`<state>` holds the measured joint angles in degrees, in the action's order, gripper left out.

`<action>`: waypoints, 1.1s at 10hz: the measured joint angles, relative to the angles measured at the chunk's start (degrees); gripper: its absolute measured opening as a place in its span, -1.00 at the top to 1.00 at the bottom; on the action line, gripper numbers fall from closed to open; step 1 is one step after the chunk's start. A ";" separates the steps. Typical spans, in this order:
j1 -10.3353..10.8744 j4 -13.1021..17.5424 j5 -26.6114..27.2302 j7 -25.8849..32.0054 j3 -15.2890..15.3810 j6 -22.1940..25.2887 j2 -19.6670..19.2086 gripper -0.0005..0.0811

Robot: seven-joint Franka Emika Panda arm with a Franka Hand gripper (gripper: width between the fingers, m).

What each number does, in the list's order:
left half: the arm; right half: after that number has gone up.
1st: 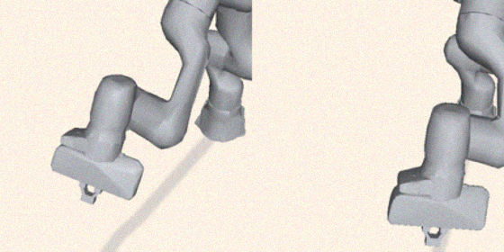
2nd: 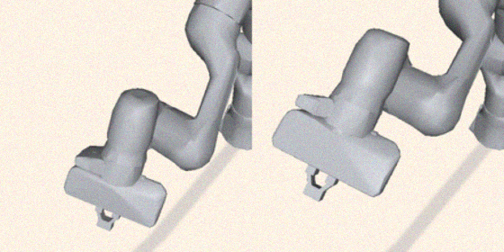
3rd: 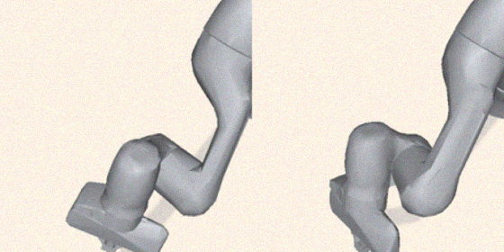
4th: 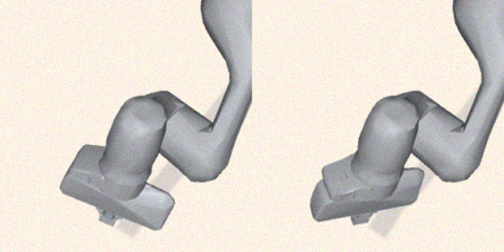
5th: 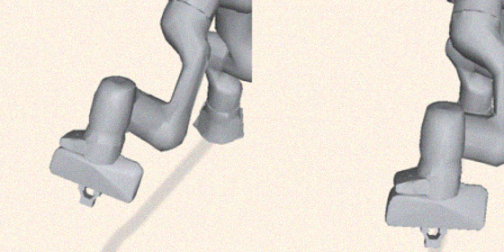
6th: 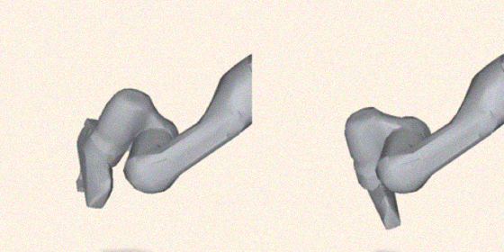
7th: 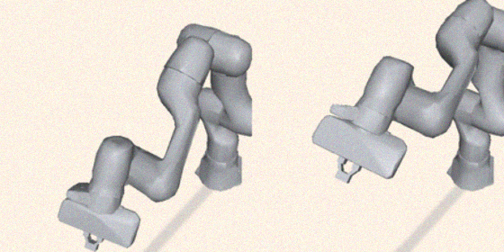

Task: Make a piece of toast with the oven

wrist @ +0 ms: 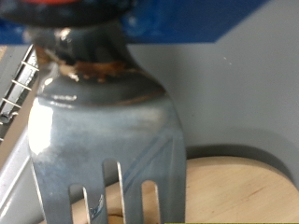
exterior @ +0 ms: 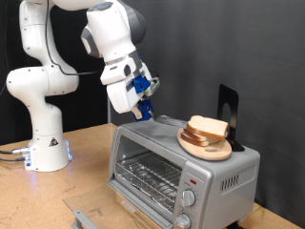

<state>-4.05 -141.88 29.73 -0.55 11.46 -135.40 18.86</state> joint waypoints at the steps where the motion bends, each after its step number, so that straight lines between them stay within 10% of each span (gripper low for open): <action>1: 0.04 0.00 0.13 0.00 0.18 -0.02 -0.01 0.34; 11: 0.01 1.27 -0.71 -1.17 1.72 -5.43 -2.96 0.34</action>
<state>-4.04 -140.61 29.02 -1.71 13.18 -140.83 15.90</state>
